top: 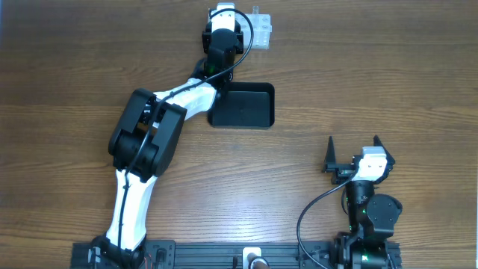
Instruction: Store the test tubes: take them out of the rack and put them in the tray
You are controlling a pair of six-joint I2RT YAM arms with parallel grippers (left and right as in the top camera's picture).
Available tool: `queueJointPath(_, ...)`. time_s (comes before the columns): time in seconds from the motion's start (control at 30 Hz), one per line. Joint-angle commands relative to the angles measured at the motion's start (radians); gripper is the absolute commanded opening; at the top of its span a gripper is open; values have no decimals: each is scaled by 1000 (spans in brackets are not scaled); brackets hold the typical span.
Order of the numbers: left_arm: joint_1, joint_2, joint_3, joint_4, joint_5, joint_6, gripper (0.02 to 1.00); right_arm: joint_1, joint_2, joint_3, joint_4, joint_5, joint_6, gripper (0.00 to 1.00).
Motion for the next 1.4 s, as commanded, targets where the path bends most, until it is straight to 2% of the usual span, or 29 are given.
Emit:
queueJointPath(0.03,8,21,20,0,-21,8,380,-6,-9,-5,-3,-15,10,991)
queueJointPath(0.37,8,21,20,0,-38,8,288,-6,-9,-5,-3,-15,10,991)
queueJointPath(0.7,8,21,20,9,-38,8,272,-6,-9,-5,-3,-15,10,991)
queueJointPath(1.03,8,21,20,23,-38,8,213,-6,-9,-5,-3,-15,10,991)
queueJointPath(1.4,8,21,20,0,-42,8,213,-6,-9,-5,-3,-15,10,991)
